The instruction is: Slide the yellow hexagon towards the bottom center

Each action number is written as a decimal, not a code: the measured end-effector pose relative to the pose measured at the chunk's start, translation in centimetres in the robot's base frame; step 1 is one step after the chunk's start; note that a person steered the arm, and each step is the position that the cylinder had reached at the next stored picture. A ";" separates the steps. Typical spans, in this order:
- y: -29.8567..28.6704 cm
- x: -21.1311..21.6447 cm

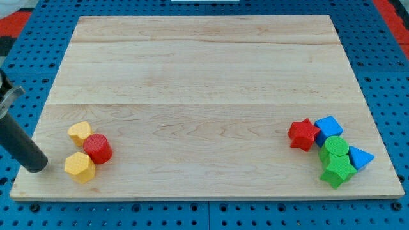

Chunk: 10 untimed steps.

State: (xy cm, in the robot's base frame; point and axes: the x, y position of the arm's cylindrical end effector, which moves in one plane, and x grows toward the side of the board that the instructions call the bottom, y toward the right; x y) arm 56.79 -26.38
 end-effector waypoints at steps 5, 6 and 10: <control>8.2 0.0; 10.3 0.0; 7.4 1.1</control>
State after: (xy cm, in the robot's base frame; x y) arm 57.90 -19.00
